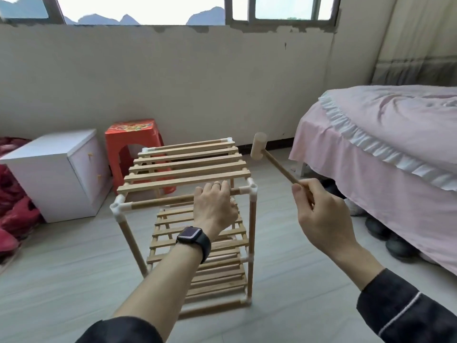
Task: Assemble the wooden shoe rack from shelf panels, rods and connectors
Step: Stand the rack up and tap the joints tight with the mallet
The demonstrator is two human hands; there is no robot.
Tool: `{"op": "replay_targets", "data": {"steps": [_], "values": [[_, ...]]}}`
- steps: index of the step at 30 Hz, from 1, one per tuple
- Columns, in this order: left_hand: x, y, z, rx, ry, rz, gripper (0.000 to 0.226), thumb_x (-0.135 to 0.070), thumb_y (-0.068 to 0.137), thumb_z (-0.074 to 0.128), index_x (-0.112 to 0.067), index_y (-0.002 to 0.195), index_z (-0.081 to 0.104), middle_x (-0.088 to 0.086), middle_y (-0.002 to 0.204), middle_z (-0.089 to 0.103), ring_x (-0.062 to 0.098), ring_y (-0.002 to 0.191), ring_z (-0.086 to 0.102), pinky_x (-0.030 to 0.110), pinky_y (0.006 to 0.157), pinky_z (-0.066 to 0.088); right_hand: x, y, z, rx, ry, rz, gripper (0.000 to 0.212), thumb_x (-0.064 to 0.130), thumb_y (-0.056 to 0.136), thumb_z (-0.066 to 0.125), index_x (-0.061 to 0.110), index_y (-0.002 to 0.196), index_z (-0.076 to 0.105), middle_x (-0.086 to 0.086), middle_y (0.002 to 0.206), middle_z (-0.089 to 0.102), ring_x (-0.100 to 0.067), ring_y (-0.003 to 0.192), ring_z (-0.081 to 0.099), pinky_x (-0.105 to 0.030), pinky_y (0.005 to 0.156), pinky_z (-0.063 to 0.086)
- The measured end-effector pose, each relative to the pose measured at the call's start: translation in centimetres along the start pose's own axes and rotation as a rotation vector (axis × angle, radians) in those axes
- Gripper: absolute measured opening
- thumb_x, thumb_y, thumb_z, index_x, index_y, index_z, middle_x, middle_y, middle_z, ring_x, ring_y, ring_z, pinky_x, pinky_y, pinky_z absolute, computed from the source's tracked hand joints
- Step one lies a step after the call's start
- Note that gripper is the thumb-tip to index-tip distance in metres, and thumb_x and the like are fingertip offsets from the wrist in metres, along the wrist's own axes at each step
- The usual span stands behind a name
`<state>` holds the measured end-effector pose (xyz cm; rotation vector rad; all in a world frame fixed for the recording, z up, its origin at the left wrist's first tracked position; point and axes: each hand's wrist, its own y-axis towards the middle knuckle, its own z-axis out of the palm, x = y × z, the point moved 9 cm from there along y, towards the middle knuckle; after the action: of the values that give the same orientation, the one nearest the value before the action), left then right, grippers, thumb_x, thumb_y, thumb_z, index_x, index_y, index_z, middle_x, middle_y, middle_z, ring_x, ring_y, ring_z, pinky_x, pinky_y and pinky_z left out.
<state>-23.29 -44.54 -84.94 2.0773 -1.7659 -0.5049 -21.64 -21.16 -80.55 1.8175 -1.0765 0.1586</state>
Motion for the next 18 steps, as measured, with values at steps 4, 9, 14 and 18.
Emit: {"op": "replay_targets", "data": {"steps": [4,9,14,18], "values": [[-0.5,-0.7,-0.1,-0.091,0.056,-0.015,0.027,-0.017,0.084,0.055,-0.016,0.111,0.058,0.003,0.096,0.066,0.022,0.087,0.057,0.037,0.080,0.040,-0.8,-0.2,1.2,0.155,-0.178,0.017,0.024,0.039,0.105,0.045,0.024,0.095,0.060,0.008,0.057,0.053,-0.018,0.056,0.055,-0.037,0.049,0.041],[-0.4,-0.6,-0.3,-0.114,0.067,0.011,0.025,-0.012,0.080,0.057,-0.013,0.105,0.060,0.005,0.088,0.068,0.025,0.080,0.059,0.040,0.075,0.044,-0.9,-0.7,0.6,0.098,-0.055,0.016,0.020,0.036,0.104,0.049,0.024,0.090,0.059,0.009,0.053,0.051,-0.013,0.052,0.054,-0.036,0.048,0.042],[-0.5,-0.6,-0.2,-0.103,0.073,0.002,0.025,-0.011,0.080,0.058,-0.013,0.105,0.060,0.005,0.089,0.068,0.026,0.082,0.059,0.040,0.075,0.043,-2.1,-1.1,2.6,0.293,-0.207,0.048,0.026,0.038,0.104,0.046,0.026,0.081,0.052,0.007,0.056,0.051,-0.026,0.057,0.054,-0.038,0.050,0.035],[-0.5,-0.6,-0.2,-0.110,0.065,-0.007,0.025,-0.011,0.078,0.059,-0.013,0.104,0.061,0.005,0.088,0.068,0.026,0.080,0.059,0.040,0.075,0.044,-0.8,-1.3,0.8,0.085,-0.064,-0.022,0.017,0.032,0.104,0.049,0.021,0.095,0.059,0.010,0.056,0.050,-0.017,0.052,0.053,-0.037,0.048,0.041]]}}
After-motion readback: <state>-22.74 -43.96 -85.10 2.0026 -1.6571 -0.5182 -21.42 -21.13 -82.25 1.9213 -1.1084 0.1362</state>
